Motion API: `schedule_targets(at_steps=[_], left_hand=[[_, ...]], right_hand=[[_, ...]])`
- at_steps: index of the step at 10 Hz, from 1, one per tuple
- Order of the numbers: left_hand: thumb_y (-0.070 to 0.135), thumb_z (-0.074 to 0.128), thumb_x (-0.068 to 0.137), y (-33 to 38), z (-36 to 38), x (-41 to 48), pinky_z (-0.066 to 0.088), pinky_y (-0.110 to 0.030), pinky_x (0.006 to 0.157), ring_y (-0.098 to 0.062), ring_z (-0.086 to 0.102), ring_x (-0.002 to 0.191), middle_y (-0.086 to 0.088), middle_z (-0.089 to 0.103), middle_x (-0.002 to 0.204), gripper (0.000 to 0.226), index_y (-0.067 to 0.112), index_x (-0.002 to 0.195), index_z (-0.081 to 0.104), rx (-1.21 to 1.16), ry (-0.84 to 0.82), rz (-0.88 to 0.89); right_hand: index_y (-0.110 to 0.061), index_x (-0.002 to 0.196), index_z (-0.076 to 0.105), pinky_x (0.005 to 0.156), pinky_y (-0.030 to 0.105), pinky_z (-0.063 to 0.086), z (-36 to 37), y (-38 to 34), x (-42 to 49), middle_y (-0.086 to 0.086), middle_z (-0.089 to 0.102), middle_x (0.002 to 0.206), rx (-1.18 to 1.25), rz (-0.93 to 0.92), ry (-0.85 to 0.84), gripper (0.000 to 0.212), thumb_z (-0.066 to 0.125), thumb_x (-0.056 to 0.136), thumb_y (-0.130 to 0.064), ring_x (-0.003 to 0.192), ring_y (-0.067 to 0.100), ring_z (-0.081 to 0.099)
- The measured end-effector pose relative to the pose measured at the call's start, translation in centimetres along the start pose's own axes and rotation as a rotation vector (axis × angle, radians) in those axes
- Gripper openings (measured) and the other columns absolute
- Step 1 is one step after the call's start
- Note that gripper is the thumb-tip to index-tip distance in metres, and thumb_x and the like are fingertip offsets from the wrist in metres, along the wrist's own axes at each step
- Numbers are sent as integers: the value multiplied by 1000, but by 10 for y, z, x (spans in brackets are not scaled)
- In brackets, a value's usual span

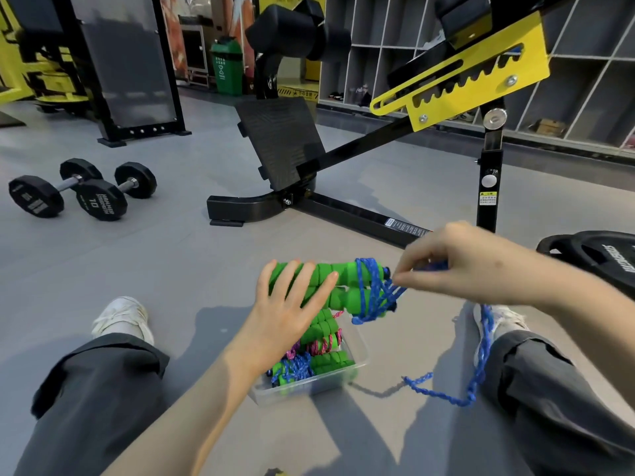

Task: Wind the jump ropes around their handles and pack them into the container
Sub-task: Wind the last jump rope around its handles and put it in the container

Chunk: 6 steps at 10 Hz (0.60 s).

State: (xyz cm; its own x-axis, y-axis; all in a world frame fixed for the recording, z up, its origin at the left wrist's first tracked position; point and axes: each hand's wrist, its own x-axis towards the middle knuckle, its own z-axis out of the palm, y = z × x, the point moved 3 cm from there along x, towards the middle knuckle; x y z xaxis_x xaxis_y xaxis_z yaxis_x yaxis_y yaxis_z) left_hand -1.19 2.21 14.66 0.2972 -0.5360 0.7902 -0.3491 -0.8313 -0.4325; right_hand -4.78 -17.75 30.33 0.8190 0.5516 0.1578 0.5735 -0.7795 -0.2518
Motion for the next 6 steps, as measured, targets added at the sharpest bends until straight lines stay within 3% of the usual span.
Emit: schedule_targets(at_steps=[1,2,3,4,5,6], left_hand=[[-3,45,91,6,-9,4,37,-55,98,-34,48,112,-19,45,124,49,15,136,45,-51,111,68],[-6,23,98,10,-23,12,40,-55,95,-33,49,111,-18,46,122,46,15,130,48,-133,148,73],[-2,28,99,13,-33,19,40,-55,96,-33,48,112,-17,45,123,41,14,134,45,-203,185,55],[-1,35,99,16,-40,23,39,-55,99,-33,48,114,-18,44,124,42,14,138,35,-239,241,12],[-3,34,99,9,-43,27,40,-55,98,-33,49,113,-18,45,124,43,15,138,35,-215,285,-38],[1,41,99,2,-42,27,40,-55,99,-33,49,114,-19,45,124,40,14,137,40,-163,293,-51]], right_hand=[[-17,74,71,63,29,47,-12,3,16,-5,68,67,39,-38,36,22,63,80,-37,64,11,59],[-14,67,67,50,18,40,-12,7,29,-9,57,52,148,-47,70,25,67,80,-35,49,8,49],[-7,65,65,51,15,36,-9,9,37,-6,52,50,326,-34,104,27,69,80,-30,47,4,43],[-8,67,65,51,27,32,8,17,40,6,49,51,570,69,125,31,66,78,-36,51,19,38],[-9,65,60,47,22,33,30,29,35,-5,50,46,842,158,190,36,60,78,-42,45,15,40],[-14,55,57,41,7,39,72,36,17,-12,51,33,1150,296,168,59,21,101,-22,34,-2,51]])
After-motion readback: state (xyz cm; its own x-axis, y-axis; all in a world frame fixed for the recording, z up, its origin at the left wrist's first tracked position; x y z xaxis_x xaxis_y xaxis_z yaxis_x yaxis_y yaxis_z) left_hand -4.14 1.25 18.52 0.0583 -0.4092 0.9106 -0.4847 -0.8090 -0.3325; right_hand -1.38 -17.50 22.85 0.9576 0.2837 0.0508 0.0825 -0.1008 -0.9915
